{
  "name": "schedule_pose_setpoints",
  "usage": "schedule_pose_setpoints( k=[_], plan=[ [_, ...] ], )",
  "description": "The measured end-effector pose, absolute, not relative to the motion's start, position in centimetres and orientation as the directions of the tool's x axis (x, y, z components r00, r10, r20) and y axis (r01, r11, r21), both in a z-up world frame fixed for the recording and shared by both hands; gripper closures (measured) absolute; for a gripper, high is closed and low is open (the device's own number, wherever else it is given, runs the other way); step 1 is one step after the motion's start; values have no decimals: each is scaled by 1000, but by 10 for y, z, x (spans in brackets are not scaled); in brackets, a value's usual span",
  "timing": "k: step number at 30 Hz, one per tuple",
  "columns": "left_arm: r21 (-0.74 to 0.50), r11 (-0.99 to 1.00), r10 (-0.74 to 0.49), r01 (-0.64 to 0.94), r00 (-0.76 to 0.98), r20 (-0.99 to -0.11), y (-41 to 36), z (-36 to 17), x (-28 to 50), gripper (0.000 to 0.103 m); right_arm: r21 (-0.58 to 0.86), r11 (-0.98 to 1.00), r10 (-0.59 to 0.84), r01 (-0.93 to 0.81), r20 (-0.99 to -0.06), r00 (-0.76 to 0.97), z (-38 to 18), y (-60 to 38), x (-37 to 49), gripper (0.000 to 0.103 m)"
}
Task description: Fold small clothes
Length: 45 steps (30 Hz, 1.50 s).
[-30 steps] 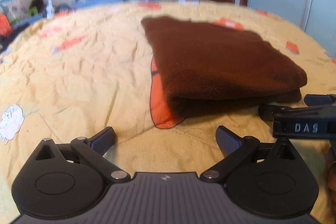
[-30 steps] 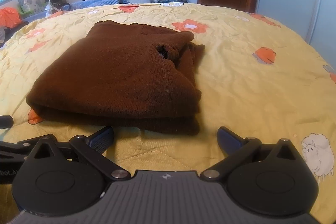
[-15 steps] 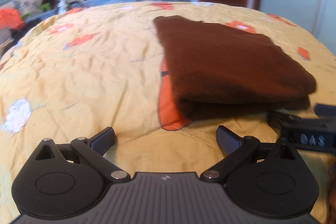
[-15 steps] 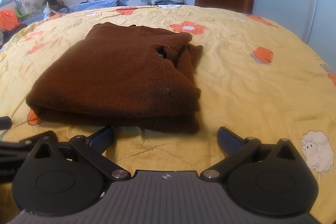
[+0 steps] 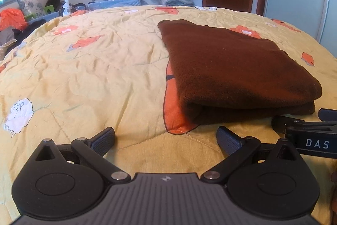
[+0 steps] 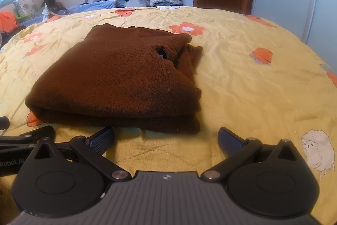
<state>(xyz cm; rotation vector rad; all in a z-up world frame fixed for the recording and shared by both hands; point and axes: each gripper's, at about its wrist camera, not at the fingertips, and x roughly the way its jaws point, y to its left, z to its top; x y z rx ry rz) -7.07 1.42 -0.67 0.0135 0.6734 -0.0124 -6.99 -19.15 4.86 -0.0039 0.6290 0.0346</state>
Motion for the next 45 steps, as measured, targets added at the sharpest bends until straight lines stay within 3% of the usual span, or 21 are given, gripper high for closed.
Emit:
schedule_pose_setpoints(
  k=[13, 21, 45],
  plan=[
    [23, 1000, 23, -10, 748, -664, 11, -1, -66, 0, 7, 999, 30, -33, -588, 808, 49, -192, -70, 0],
    [10, 1000, -4, 13, 796, -606, 13, -7, -68, 0, 7, 999, 31, -34, -588, 808, 49, -192, -70, 0],
    [5, 1000, -20, 30, 785, -619, 12, -7, -65, 0, 7, 999, 30, -32, -587, 809, 49, -192, -69, 0]
  ],
)
